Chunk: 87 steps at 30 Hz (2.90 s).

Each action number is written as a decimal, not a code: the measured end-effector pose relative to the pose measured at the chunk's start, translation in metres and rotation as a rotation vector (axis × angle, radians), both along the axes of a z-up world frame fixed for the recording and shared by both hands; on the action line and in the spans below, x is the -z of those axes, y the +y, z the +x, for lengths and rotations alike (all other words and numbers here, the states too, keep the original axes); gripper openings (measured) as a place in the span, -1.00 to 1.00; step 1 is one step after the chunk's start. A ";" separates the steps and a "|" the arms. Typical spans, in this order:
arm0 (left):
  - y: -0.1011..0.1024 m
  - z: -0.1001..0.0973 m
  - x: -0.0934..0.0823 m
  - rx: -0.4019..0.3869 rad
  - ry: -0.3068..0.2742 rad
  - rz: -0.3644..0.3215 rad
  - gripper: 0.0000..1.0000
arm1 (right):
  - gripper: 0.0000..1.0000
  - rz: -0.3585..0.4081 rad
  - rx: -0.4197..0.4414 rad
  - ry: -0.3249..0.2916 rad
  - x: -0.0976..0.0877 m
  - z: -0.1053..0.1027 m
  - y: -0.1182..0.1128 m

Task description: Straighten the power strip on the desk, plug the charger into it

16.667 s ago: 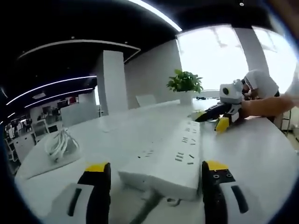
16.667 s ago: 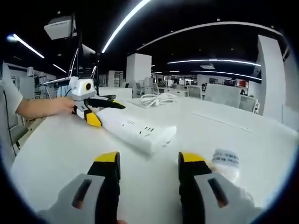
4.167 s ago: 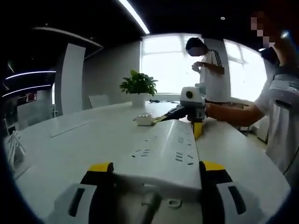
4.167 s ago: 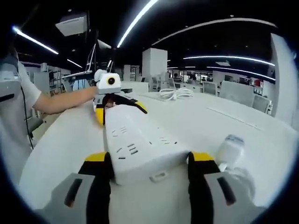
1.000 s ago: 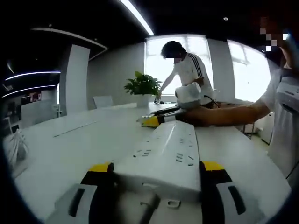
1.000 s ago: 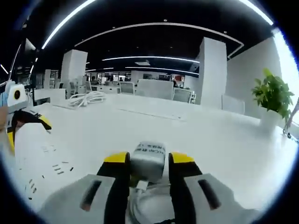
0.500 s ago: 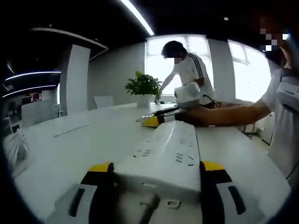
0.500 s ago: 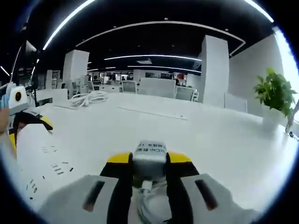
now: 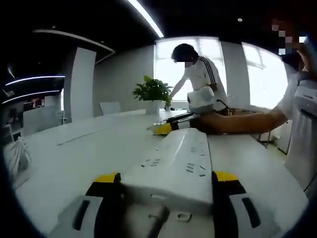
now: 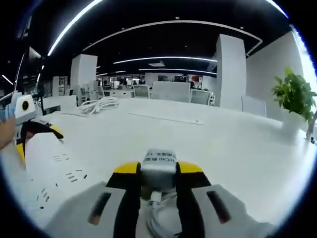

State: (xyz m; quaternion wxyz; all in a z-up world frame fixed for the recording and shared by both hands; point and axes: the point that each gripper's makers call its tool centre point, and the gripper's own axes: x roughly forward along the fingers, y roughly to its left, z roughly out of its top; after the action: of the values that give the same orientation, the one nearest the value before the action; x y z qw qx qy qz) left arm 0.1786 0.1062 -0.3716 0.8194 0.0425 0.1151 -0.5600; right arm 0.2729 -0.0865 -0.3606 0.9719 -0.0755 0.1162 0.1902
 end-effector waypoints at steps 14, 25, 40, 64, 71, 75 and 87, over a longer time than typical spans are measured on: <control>0.000 0.000 0.000 -0.001 0.000 0.001 0.50 | -0.48 0.104 -0.025 0.044 -0.006 -0.008 0.002; 0.001 0.000 0.000 -0.002 0.000 0.000 0.50 | -0.48 0.119 -0.050 0.075 -0.006 -0.014 0.005; 0.000 -0.001 0.000 -0.002 0.000 0.000 0.50 | -0.48 0.130 -0.081 0.116 -0.015 -0.027 0.007; 0.000 0.000 0.000 -0.003 0.000 0.001 0.50 | -0.48 0.044 -0.185 0.334 -0.045 -0.083 0.022; 0.000 0.000 0.000 -0.003 0.000 0.001 0.50 | -0.48 0.106 -0.209 0.506 -0.046 -0.107 0.034; 0.000 0.000 0.000 -0.003 0.000 0.001 0.50 | -0.48 0.092 -0.200 0.555 -0.049 -0.117 0.038; 0.001 0.000 0.000 -0.004 0.000 0.001 0.50 | -0.48 0.021 -0.197 0.680 -0.052 -0.131 0.040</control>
State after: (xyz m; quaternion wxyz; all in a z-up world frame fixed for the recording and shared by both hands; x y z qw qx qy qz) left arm 0.1785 0.1071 -0.3712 0.8204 0.0427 0.1156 -0.5584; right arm 0.1421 -0.0460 -0.3086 0.8555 -0.0088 0.4231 0.2983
